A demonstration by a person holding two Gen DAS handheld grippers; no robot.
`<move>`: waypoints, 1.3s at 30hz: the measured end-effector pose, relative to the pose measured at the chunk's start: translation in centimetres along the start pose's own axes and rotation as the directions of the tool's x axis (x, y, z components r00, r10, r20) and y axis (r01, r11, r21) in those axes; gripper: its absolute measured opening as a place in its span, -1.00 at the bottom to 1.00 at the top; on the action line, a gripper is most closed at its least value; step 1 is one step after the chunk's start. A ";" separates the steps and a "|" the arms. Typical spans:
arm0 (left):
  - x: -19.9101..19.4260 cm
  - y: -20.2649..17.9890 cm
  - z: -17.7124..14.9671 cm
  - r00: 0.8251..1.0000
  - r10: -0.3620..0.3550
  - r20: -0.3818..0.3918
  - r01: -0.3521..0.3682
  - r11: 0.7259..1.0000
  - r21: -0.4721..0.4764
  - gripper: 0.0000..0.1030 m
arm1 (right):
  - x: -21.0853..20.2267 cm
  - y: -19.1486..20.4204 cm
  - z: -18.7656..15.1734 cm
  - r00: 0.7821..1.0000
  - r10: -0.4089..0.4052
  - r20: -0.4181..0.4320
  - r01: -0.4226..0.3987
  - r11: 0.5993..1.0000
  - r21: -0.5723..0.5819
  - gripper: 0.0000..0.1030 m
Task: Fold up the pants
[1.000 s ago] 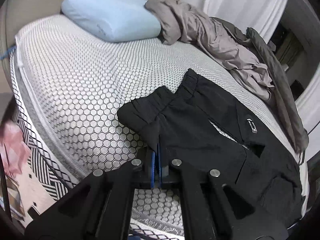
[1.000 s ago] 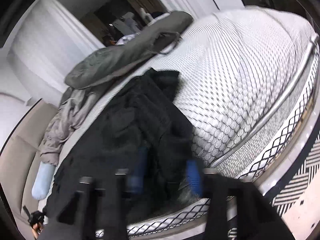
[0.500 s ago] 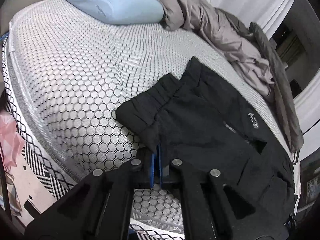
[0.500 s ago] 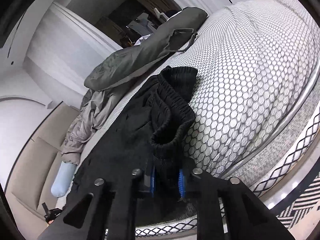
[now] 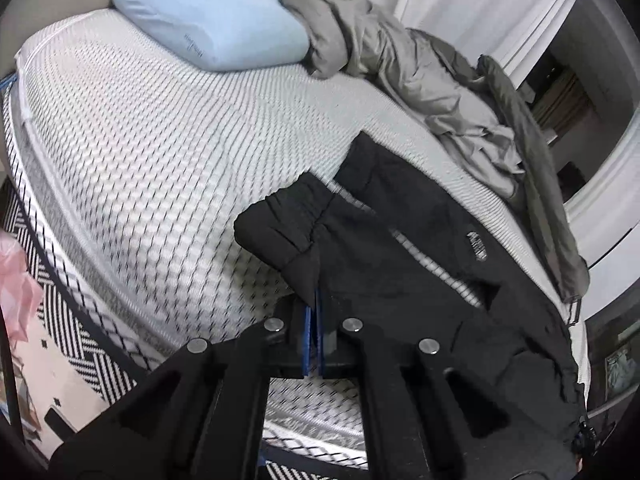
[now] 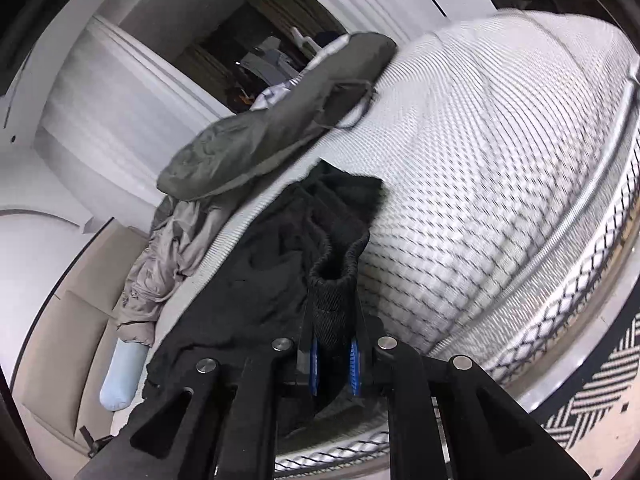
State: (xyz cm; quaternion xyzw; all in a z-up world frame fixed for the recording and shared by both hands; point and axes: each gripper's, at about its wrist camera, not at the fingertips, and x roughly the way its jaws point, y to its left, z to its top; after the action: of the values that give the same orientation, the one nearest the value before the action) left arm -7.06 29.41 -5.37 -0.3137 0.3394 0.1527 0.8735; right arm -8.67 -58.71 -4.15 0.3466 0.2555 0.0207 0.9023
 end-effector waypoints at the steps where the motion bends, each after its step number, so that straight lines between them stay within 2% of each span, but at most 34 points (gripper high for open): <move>1: -0.2 -0.4 0.5 1.000 -0.006 0.008 0.006 1.000 0.007 -1.00 | -0.1 0.5 0.3 1.000 0.009 0.013 -0.009 1.000 -0.004 -0.81; 6: -0.5 -2.7 3.6 0.999 -0.038 0.029 0.037 0.999 0.034 -1.00 | -0.1 4.2 3.3 0.996 0.019 0.092 -0.016 0.999 -0.038 -0.81; 9: 0.6 -4.5 6.6 0.998 -0.050 0.031 0.049 0.998 0.037 -1.00 | 1.5 6.6 6.1 0.992 0.015 0.122 -0.008 0.998 -0.060 -0.81; 12: 3.0 -6.9 10.1 0.998 -0.060 0.033 0.059 0.997 0.040 -1.00 | 4.6 8.8 9.4 0.992 -0.002 0.130 0.012 0.997 -0.081 -0.81; 14: 5.2 -8.3 12.5 0.998 -0.057 0.029 0.056 0.998 0.039 -1.00 | 8.1 10.4 12.1 0.992 -0.032 0.124 0.044 0.994 -0.099 -0.81; 18: 12.3 -11.3 16.8 0.999 -0.009 -0.032 0.011 0.999 0.050 -1.00 | 15.8 12.7 16.5 0.990 -0.111 0.086 0.121 0.985 -0.120 -0.78; 19: 14.3 -11.7 17.7 0.999 0.014 -0.052 -0.012 0.999 0.049 -1.00 | 19.0 13.6 17.8 0.982 -0.177 0.065 0.184 0.972 -0.144 -0.74; 20: 15.8 -11.9 18.2 0.998 0.028 -0.058 -0.026 0.999 0.037 -0.99 | 20.5 14.0 18.4 0.977 -0.205 0.059 0.211 0.966 -0.150 -0.69; 21: 17.6 -12.0 18.9 0.996 0.046 -0.076 -0.043 0.998 0.042 -0.82 | 23.2 14.5 19.3 0.965 -0.258 0.045 0.262 0.951 -0.164 -0.51; 22: 19.2 -12.1 19.4 0.991 0.076 -0.112 -0.070 0.996 0.056 -0.64 | 24.5 14.6 19.6 0.958 -0.283 0.040 0.286 0.942 -0.174 -0.17; 23: 20.0 -12.0 19.5 0.987 0.087 -0.133 -0.081 0.995 0.050 -0.58 | 25.6 14.5 20.0 0.953 -0.302 0.036 0.303 0.937 -0.171 -0.09; 24: 20.4 -11.8 19.7 0.985 0.093 -0.145 -0.087 0.995 0.048 -0.41 | 26.1 14.7 20.0 0.948 -0.316 0.038 0.318 0.932 -0.172 -0.07; 25: 20.3 -11.9 19.8 0.985 0.109 -0.133 -0.102 0.993 0.059 -0.02 | 26.0 14.7 19.5 0.944 -0.327 0.040 0.329 0.927 -0.182 -0.06; 26: 19.5 -12.0 19.9 0.987 0.133 -0.093 -0.126 0.989 0.082 0.22 | 25.8 14.9 19.0 0.946 -0.322 0.044 0.324 0.924 -0.205 -0.04; 27: 18.8 -12.0 19.9 0.989 0.134 -0.061 -0.129 0.988 0.089 0.48 | 25.5 15.1 18.3 0.948 -0.315 0.039 0.315 0.920 -0.234 0.10; 29: 17.0 -11.9 19.7 0.993 0.115 -0.009 -0.113 0.987 0.112 0.50 | 25.1 15.2 16.5 0.948 -0.318 0.026 0.312 0.908 -0.278 0.20; 32: 14.8 -11.2 18.4 0.995 0.104 0.000 -0.104 0.990 0.099 0.50 | 22.7 14.1 12.2 0.956 -0.291 -0.030 0.267 0.910 -0.317 0.29; 34: 13.4 -11.2 16.6 0.998 0.058 0.016 -0.059 0.994 0.088 0.50 | 21.8 13.3 9.3 0.956 -0.287 -0.057 0.255 0.911 -0.325 0.43; 39: 13.4 -16.1 13.3 0.999 0.021 -0.050 -0.008 0.966 0.259 0.50 | 21.1 14.5 5.6 0.953 -0.274 -0.127 0.206 0.897 -0.392 0.43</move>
State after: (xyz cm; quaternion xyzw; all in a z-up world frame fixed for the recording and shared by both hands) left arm 16.93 26.62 0.21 -0.1984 0.3815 0.1053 0.8967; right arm 14.32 -46.66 -0.80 0.1304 0.3677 -0.0116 0.9207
